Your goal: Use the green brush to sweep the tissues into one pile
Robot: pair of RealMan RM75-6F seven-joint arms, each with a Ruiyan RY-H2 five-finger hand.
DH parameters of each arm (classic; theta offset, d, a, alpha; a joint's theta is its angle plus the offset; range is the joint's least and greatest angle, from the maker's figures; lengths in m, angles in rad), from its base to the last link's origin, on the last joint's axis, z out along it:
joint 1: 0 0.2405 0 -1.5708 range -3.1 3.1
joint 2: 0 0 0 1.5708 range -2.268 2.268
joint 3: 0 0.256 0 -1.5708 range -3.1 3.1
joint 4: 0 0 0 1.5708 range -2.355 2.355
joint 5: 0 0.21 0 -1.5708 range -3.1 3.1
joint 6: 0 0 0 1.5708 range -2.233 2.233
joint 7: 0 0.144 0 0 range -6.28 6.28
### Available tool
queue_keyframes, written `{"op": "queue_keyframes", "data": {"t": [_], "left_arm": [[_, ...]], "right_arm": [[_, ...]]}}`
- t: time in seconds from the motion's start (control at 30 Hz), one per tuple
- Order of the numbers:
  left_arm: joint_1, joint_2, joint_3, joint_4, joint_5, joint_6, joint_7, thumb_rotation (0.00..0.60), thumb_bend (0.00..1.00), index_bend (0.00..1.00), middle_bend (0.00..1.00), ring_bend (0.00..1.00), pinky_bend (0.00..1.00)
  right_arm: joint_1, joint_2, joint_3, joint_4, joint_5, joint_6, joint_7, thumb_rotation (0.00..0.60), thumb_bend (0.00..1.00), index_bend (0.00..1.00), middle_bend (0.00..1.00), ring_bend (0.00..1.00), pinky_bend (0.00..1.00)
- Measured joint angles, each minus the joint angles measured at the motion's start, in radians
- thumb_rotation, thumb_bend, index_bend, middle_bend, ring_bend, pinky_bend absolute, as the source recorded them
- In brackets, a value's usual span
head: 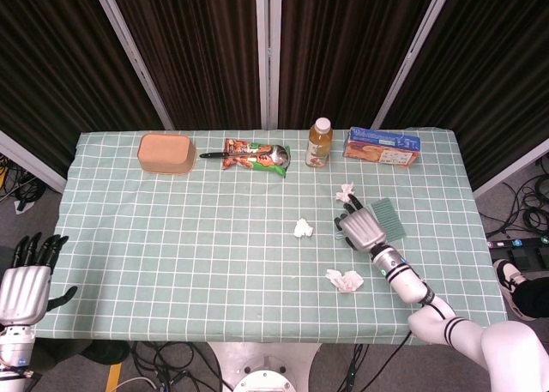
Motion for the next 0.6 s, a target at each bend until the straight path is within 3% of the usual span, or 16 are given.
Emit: {"op": "queue_keyframes", "data": {"t": [0.27, 0.47, 0.6], "left_arm": [[0.000, 0.002, 0.001, -0.004, 0.000, -0.001, 0.002, 0.600, 0.16, 0.12, 0.12, 0.00, 0.00], [-0.003, 0.009, 0.000, -0.019, 0.003, -0.001, 0.018, 0.600, 0.16, 0.12, 0.12, 0.00, 0.00], [-0.001, 0.014, 0.000, -0.036, 0.001, 0.004, 0.036, 0.600, 0.16, 0.12, 0.12, 0.00, 0.00]], "right_arm": [[-0.008, 0.072, 0.013, -0.051, -0.015, 0.078, 0.077, 0.600, 0.33, 0.65, 0.59, 0.27, 0.09], [0.020, 0.133, 0.024, -0.066, -0.051, 0.101, 0.278, 0.600, 0.34, 0.67, 0.60, 0.28, 0.10], [0.073, 0.144, 0.024, -0.017, -0.095, 0.107, 0.469, 0.600, 0.35, 0.70, 0.61, 0.29, 0.11]]}}
